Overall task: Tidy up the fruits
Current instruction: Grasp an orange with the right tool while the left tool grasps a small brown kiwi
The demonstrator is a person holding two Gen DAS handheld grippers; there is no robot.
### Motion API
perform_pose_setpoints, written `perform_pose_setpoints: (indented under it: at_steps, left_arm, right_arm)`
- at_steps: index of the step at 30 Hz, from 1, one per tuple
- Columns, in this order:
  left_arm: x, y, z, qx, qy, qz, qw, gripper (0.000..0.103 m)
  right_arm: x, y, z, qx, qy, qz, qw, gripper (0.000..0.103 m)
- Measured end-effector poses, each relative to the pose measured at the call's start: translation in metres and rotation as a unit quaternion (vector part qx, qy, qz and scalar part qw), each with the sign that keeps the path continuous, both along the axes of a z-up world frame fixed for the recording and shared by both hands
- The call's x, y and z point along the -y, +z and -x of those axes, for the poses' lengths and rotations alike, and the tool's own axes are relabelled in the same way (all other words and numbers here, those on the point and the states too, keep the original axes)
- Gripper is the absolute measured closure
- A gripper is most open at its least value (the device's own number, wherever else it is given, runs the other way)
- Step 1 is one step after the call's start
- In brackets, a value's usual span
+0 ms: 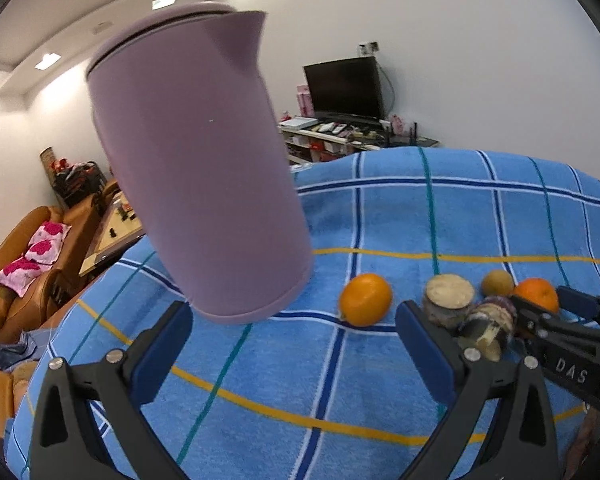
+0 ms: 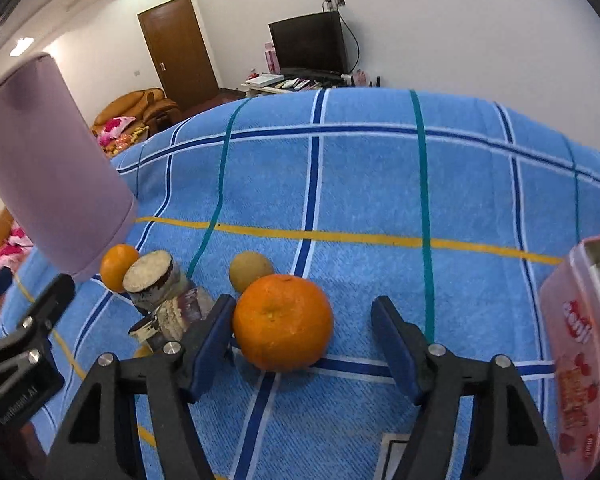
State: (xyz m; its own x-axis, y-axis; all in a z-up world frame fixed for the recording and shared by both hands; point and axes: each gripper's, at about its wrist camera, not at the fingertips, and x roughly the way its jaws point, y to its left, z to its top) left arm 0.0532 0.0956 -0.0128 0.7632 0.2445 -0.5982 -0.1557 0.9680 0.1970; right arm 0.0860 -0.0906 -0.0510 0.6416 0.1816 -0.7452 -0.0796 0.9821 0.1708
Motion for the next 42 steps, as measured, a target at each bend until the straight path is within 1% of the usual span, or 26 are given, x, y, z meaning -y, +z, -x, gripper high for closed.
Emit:
perform_pose_setpoints:
  at_steps: [1,3,5,7,10,13,15,17,19,21,22,24,25,26,27,29,30,33,34,35,36,37,38,39,42]
  left_arm:
    - [0.002,0.000,0.000,-0.001,-0.006,-0.001,1.0000,0.000]
    - [0.002,-0.001,-0.001,-0.006,-0.018,0.002,0.9998,0.000]
    - [-0.001,-0.001,-0.002,-0.010,-0.022,0.013,0.9996,0.000]
    - [-0.006,-0.001,-0.004,-0.012,-0.023,0.025,0.9993,0.000]
    - [-0.010,-0.001,-0.004,-0.014,-0.041,0.045,0.9980,0.000]
    - [-0.008,0.003,0.000,-0.007,-0.067,0.064,0.9957,0.002]
    - [-0.001,0.005,0.004,-0.003,-0.097,0.072,0.9926,0.004]
    - [0.012,0.005,0.008,-0.006,-0.145,0.080,0.9862,0.006]
    - [0.023,0.002,0.010,-0.017,-0.180,0.085,0.9799,0.008]
    - [0.035,-0.005,0.009,-0.037,-0.206,0.076,0.9749,0.009]
    - [0.043,-0.011,0.008,-0.046,-0.213,0.062,0.9739,0.011]
    - [0.049,-0.018,0.005,-0.057,-0.215,0.044,0.9740,0.015]
    - [0.052,-0.022,0.003,-0.063,-0.214,0.039,0.9740,0.020]
    - [0.053,-0.026,-0.001,-0.074,-0.215,0.042,0.9730,0.022]
    - [0.053,-0.030,-0.004,-0.083,-0.217,0.050,0.9714,0.022]
    - [0.055,-0.040,-0.011,-0.114,-0.223,0.061,0.9662,0.030]
    - [0.053,-0.041,-0.013,-0.122,-0.226,0.069,0.9641,0.031]
    - [0.046,-0.040,-0.012,-0.124,-0.233,0.102,0.9593,0.039]
    - [0.044,-0.039,-0.011,-0.122,-0.234,0.107,0.9586,0.045]
    - [0.042,-0.038,-0.010,-0.120,-0.237,0.114,0.9574,0.055]
    - [0.040,-0.037,-0.010,-0.118,-0.241,0.122,0.9555,0.061]
    - [0.038,-0.036,-0.010,-0.118,-0.246,0.132,0.9529,0.074]
    - [0.036,-0.037,-0.010,-0.120,-0.249,0.143,0.9503,0.074]
    - [0.033,-0.037,-0.010,-0.120,-0.248,0.150,0.9496,0.074]
    - [0.030,-0.036,-0.007,-0.118,-0.247,0.153,0.9497,0.074]
  right_arm:
    - [0.001,-0.001,0.000,-0.002,0.005,-0.007,1.000,0.038]
    - [-0.004,0.000,0.005,-0.001,0.021,-0.003,1.000,0.054]
    - [-0.013,0.002,0.011,0.003,0.026,0.023,0.999,0.054]
    - [-0.014,0.003,0.013,0.006,0.029,0.026,0.999,0.054]
    - [-0.004,0.007,0.020,0.021,0.015,0.001,1.000,0.054]
    - [0.014,0.015,0.036,0.051,-0.011,-0.025,0.998,0.054]
    - [0.021,0.020,0.045,0.070,-0.023,-0.026,0.997,0.054]
    - [0.026,0.026,0.057,0.086,-0.033,-0.012,0.996,0.054]
    - [0.030,0.029,0.068,0.095,-0.037,-0.004,0.995,0.054]
    - [0.033,0.030,0.076,0.097,-0.038,-0.003,0.995,0.054]
    - [0.035,0.030,0.078,0.096,-0.038,-0.002,0.995,0.054]
    - [0.035,0.030,0.082,0.094,-0.036,-0.003,0.995,0.054]
    - [0.035,0.030,0.083,0.093,-0.034,-0.004,0.995,0.054]
    - [0.035,0.031,0.084,0.093,-0.033,-0.004,0.995,0.054]
    - [0.034,0.030,0.083,0.093,-0.032,-0.003,0.995,0.054]
    - [0.033,0.030,0.085,0.093,-0.029,-0.002,0.995,0.054]
    - [0.032,0.029,0.084,0.092,-0.030,-0.002,0.995,0.054]
    - [0.031,0.028,0.083,0.090,-0.030,-0.004,0.995,0.054]
    - [0.032,0.028,0.083,0.089,-0.030,-0.004,0.996,0.054]
    - [0.031,0.027,0.083,0.088,-0.030,-0.003,0.996,0.054]
    - [0.031,0.027,0.084,0.088,-0.029,-0.003,0.996,0.054]
    - [0.031,0.027,0.084,0.088,-0.029,-0.002,0.996,0.054]
    - [0.031,0.027,0.084,0.088,-0.028,-0.002,0.996,0.054]
    - [0.030,0.027,0.082,0.089,-0.028,-0.001,0.996,0.054]
    - [0.029,0.027,0.083,0.093,-0.028,0.000,0.995,0.054]
